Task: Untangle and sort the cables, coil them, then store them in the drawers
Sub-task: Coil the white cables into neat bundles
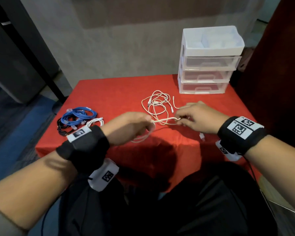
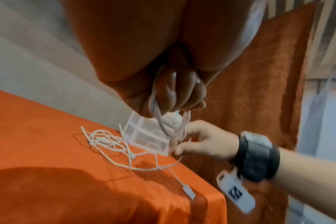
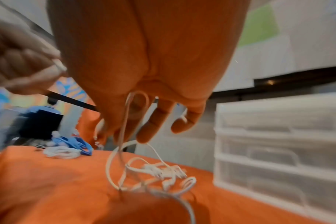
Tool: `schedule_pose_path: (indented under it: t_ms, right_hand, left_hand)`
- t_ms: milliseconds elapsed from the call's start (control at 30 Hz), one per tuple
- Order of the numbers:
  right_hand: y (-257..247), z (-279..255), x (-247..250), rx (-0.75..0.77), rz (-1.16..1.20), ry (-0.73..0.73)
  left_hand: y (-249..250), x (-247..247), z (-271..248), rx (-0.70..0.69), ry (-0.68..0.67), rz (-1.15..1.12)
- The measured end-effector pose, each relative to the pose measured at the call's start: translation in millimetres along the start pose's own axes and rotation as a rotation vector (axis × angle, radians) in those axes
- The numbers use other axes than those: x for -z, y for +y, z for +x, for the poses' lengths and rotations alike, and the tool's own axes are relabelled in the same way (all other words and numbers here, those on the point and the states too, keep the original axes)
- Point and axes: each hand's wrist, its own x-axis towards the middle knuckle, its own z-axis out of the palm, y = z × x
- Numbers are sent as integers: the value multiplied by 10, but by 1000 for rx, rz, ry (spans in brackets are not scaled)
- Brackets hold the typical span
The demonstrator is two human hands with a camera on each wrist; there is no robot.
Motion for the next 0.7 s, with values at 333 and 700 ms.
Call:
schedule_pose_path:
  t_ms: [333, 700]
  right_hand:
    - [504, -200, -184, -413, 519, 269]
    - [526, -180, 54, -521, 285, 708]
  left_hand:
    - [-93, 805, -165, 10, 300, -573]
    - [-167, 735, -153, 39, 43, -1019]
